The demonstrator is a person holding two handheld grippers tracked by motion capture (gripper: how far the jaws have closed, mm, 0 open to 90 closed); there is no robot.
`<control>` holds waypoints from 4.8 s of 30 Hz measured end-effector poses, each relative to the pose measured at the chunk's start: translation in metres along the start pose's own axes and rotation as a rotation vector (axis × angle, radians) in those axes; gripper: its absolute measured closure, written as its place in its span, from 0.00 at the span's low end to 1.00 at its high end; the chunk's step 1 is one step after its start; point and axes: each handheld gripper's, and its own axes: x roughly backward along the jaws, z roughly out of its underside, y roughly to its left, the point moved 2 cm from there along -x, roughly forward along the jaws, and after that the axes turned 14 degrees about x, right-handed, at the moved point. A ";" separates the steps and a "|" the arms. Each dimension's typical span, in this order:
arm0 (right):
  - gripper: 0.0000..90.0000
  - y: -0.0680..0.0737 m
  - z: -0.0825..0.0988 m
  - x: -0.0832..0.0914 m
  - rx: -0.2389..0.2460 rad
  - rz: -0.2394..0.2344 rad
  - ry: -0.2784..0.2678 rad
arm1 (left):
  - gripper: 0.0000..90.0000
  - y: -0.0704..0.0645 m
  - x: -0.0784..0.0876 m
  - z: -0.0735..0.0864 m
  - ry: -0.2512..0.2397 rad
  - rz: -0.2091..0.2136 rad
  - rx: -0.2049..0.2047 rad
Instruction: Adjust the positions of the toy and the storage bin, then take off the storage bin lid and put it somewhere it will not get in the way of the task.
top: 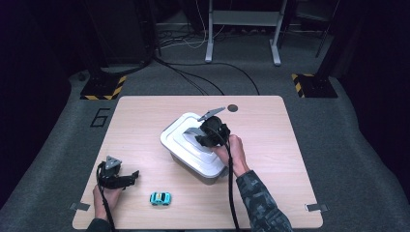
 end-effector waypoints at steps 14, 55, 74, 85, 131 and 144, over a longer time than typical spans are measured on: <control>0.74 0.000 -0.005 0.006 0.013 0.008 0.007 | 0.15 0.000 0.000 0.000 0.000 0.000 0.002; 0.74 -0.024 0.000 0.052 -0.018 0.094 -0.019 | 0.15 0.000 0.000 0.000 -0.001 -0.003 0.003; 0.74 -0.055 0.026 0.086 -0.119 0.194 -0.024 | 0.15 0.000 0.000 0.000 -0.001 -0.002 0.003; 0.74 -0.079 0.052 0.095 -0.196 0.258 -0.009 | 0.15 0.000 0.000 0.000 -0.002 -0.003 0.003; 0.74 -0.134 0.155 0.068 -0.506 0.416 0.102 | 0.15 0.000 0.000 0.000 -0.001 -0.005 0.005; 0.74 -0.137 0.173 0.048 -0.554 0.437 0.113 | 0.15 0.000 0.000 0.000 -0.003 -0.005 0.005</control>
